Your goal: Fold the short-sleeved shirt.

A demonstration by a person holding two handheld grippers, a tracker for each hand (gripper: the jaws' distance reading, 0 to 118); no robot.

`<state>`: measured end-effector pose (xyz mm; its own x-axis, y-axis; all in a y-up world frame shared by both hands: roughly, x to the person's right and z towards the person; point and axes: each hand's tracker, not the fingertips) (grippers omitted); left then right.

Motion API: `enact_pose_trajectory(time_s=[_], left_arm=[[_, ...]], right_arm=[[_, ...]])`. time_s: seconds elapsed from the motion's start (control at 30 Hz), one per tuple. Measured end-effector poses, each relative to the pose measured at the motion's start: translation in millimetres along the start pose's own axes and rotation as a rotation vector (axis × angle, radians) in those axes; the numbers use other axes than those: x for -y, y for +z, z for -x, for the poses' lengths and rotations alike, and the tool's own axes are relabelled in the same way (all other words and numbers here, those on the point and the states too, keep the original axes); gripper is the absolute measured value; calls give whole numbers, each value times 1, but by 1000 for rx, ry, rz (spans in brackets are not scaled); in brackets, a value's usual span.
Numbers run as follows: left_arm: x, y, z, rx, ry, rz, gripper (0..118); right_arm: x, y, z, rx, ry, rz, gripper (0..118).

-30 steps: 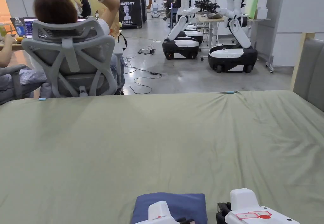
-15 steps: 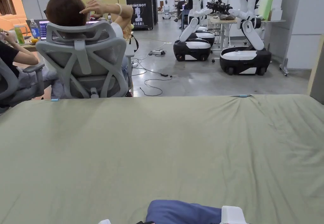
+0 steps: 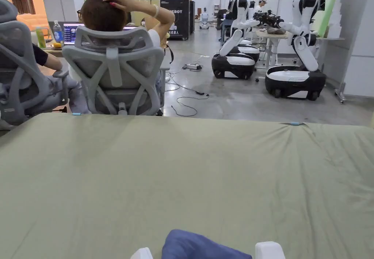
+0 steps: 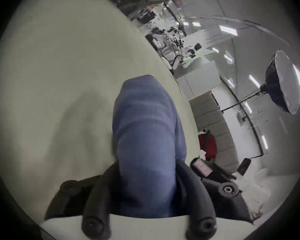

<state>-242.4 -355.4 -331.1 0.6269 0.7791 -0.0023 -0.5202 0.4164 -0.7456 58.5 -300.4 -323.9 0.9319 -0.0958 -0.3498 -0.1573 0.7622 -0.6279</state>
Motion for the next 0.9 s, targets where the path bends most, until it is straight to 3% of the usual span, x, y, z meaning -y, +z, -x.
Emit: enact_pose_trajectory(time_s=[0.27, 0.63, 0.9], left_arm=[[-74, 109, 81, -143, -20, -67, 25], [-177, 238, 194, -276, 36, -117, 25], [-224, 285, 244, -374, 61, -139, 25]], right_arm=[[-39, 6, 90, -52, 94, -67, 0], [-73, -66, 225, -180, 197, -48, 0], [-92, -104, 284, -244, 221, -37, 0]])
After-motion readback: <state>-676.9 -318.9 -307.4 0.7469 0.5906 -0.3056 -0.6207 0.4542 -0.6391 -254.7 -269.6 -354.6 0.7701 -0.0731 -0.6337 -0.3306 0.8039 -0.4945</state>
